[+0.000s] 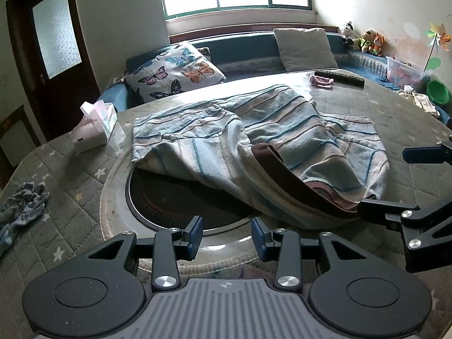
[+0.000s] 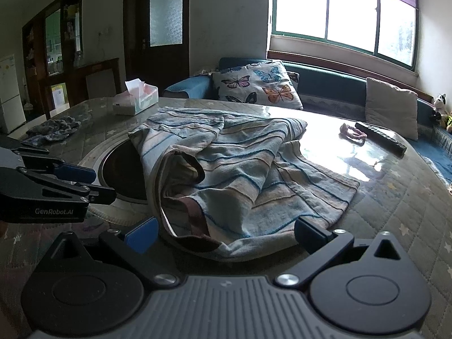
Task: Fold clothes
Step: 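Lower both grippers toward the crumpled striped shirt on the table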
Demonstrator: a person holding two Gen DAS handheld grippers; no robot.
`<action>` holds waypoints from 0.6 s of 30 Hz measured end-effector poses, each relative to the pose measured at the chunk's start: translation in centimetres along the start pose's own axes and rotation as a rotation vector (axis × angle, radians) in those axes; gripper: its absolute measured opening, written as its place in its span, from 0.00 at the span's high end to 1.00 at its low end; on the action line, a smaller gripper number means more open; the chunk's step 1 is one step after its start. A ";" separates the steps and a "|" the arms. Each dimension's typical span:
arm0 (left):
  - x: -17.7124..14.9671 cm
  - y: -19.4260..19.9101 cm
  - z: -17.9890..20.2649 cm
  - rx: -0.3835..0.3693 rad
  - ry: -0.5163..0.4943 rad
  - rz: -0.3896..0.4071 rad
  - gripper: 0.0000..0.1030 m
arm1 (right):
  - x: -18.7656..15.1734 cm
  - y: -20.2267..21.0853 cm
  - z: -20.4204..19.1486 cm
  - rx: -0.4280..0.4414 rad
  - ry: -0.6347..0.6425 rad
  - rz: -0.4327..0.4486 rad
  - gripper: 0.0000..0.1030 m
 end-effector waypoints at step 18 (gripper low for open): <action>1.9 -0.8 -0.4 0.014 -0.026 0.013 0.60 | 2.0 -1.4 0.6 0.005 0.016 -0.008 0.00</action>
Point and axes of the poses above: each gripper's, at about its wrist camera, not at the fingertips, and y roughly against the way its jaws point, z to its right, x to its top, the point moved 7 cm from there along -y, roughly the way its jaws point, and after that the axes turned 6 degrees about -z, right-handed, at the moved point
